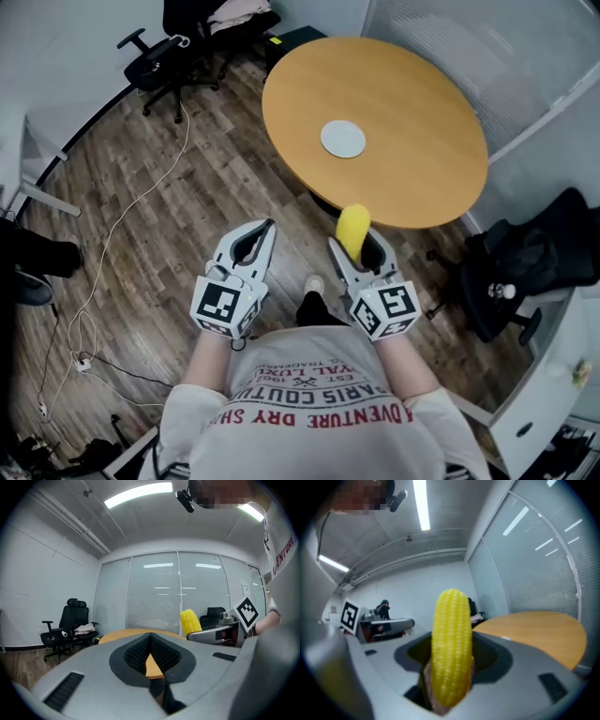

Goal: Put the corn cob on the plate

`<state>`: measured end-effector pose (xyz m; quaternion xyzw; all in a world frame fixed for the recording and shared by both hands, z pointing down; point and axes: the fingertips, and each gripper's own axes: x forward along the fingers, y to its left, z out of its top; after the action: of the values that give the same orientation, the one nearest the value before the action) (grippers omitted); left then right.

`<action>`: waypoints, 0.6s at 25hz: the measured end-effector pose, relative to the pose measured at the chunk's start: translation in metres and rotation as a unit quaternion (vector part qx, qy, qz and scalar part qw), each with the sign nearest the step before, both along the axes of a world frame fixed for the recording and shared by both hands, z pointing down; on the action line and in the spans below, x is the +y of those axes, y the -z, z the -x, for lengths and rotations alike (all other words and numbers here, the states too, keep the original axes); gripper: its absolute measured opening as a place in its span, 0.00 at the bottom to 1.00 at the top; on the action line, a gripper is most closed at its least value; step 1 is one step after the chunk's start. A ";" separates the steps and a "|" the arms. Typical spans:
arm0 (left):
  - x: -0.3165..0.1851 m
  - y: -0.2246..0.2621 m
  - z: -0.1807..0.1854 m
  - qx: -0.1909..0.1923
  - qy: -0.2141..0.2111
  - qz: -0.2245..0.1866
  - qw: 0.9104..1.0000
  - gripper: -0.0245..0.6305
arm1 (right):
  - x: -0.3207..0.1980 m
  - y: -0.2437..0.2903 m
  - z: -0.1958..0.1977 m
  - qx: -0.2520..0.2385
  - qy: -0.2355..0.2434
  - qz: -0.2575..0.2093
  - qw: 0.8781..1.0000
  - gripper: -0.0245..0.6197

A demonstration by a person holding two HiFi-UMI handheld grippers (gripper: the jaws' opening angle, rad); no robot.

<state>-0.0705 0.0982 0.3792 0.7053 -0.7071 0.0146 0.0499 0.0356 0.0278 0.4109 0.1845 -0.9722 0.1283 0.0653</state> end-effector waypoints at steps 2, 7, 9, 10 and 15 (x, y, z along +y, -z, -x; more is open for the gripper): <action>-0.031 0.003 0.010 0.000 0.001 -0.002 1.000 0.09 | -0.030 0.002 0.010 -0.001 0.003 -0.001 1.000 0.45; -0.103 0.003 0.022 0.000 -0.003 -0.002 1.000 0.09 | -0.099 0.005 0.024 -0.004 0.006 -0.004 1.000 0.45; -0.128 0.001 0.022 0.000 -0.009 -0.003 1.000 0.09 | -0.123 0.004 0.026 -0.005 0.005 -0.005 1.000 0.45; -0.139 0.001 0.021 -0.001 -0.012 -0.003 1.000 0.09 | -0.134 0.004 0.026 -0.004 0.004 -0.005 1.000 0.45; -0.184 -0.002 0.027 -0.005 -0.027 0.001 1.000 0.09 | -0.181 0.001 0.031 -0.006 -0.014 0.002 1.000 0.45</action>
<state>-0.0972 -0.0859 0.3812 0.7238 -0.6881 0.0196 0.0465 0.0043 -0.1528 0.4100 0.1972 -0.9697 0.1322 0.0582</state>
